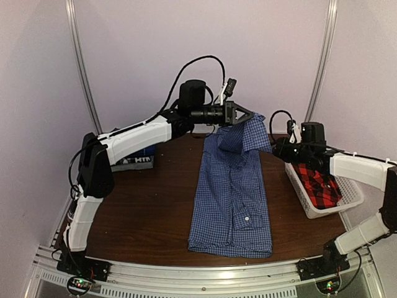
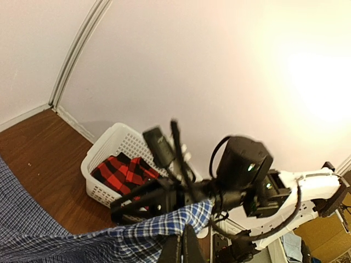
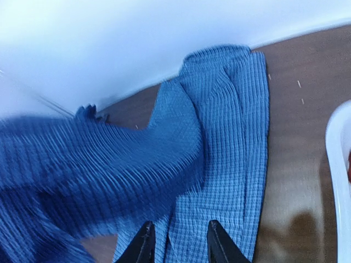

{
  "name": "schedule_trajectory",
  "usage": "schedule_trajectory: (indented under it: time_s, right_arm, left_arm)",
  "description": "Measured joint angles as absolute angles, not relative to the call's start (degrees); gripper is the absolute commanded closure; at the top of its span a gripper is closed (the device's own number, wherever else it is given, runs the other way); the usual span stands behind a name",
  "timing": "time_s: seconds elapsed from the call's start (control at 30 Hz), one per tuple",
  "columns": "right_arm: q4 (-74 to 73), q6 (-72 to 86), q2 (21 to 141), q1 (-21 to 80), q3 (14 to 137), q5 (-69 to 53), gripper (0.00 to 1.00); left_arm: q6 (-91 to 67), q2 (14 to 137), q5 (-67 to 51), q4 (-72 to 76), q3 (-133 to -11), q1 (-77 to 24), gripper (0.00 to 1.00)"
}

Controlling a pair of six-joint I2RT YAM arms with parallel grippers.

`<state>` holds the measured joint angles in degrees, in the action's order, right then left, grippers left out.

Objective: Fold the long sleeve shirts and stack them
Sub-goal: Adjust the sleeve of the rectangle-folded shirt.

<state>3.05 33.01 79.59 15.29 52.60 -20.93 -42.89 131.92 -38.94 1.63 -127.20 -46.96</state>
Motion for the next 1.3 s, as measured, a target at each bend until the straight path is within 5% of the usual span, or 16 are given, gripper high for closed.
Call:
schedule_trajectory:
  time_s: [0.17, 0.7, 1.0, 1.3]
  right_arm:
    - [4.0, 36.5, 72.0, 17.3, 38.6, -20.1, 0.67]
    - [10.3, 37.0, 51.7, 23.3, 32.4, -19.0, 0.18]
    - [15.3, 36.9, 59.0, 27.1, 33.1, -21.4, 0.1]
    - [14.9, 32.7, 68.5, 26.6, 45.4, -19.7, 0.19]
  left_arm:
    - [-44.8, 132.7, -41.0, 7.3, -128.9, -46.9, 1.0]
    - [-47.5, 134.6, -42.3, 11.1, -130.0, -46.9, 1.0]
    - [-48.0, 135.7, -42.5, 11.1, -130.1, -46.9, 1.0]
    - [-48.1, 135.7, -42.7, 10.9, -130.2, -47.0, 1.0]
